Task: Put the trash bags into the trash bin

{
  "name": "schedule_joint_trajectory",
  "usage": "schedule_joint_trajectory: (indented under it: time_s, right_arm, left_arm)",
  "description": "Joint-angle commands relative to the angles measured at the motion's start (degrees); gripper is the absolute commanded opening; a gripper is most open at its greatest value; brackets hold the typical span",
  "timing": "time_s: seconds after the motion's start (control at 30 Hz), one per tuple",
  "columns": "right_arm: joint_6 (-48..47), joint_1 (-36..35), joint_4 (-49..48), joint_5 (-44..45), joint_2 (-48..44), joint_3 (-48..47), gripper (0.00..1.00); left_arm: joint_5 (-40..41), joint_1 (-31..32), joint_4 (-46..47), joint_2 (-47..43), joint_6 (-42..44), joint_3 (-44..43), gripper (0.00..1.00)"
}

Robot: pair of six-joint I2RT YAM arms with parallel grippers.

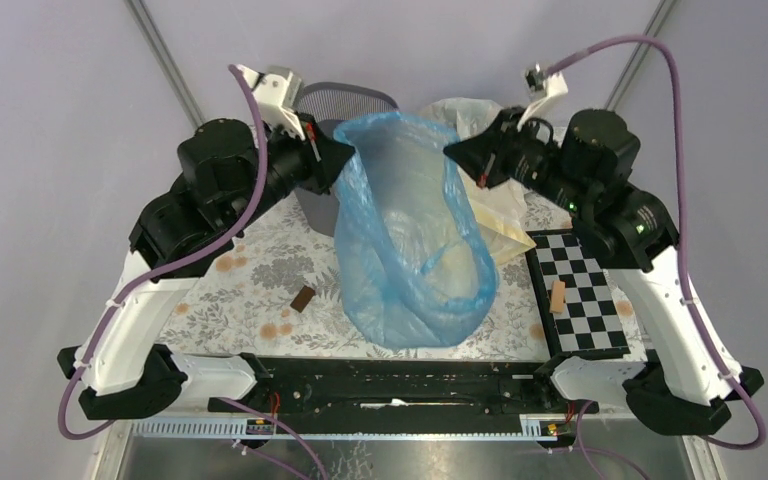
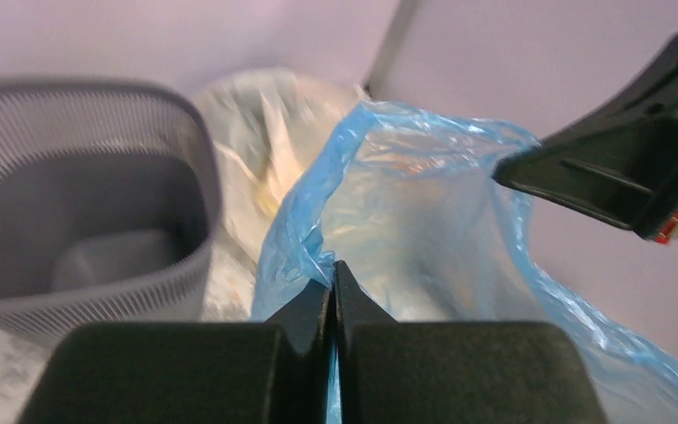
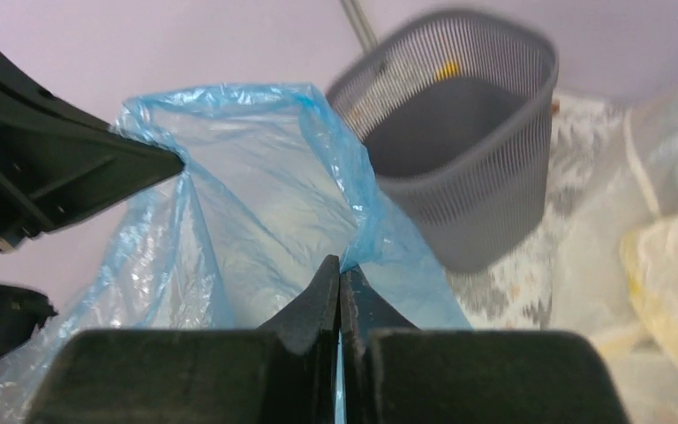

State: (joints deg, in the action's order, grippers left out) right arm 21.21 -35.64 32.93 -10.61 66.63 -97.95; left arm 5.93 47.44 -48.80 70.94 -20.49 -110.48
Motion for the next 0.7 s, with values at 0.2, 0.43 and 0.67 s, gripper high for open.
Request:
schedule_joint_trajectory:
  time_s: [0.2,0.43,0.67]
  right_arm:
    - [-2.03,-0.35,-19.93,3.36,11.35,-19.40,0.00]
    - [-3.18,-0.34,-26.68,2.45,24.46,-33.17,0.00]
    - [-2.97,-0.28,-32.33,2.54,32.56,-38.77,0.00]
  left_arm:
    - [18.69,-0.26,42.89,-7.37,17.63,7.88,0.00]
    - [22.99,-0.24,55.13,-4.56,29.59,4.11,0.00]
    - [26.99,-0.37,63.93,0.54,39.38,2.81,0.00]
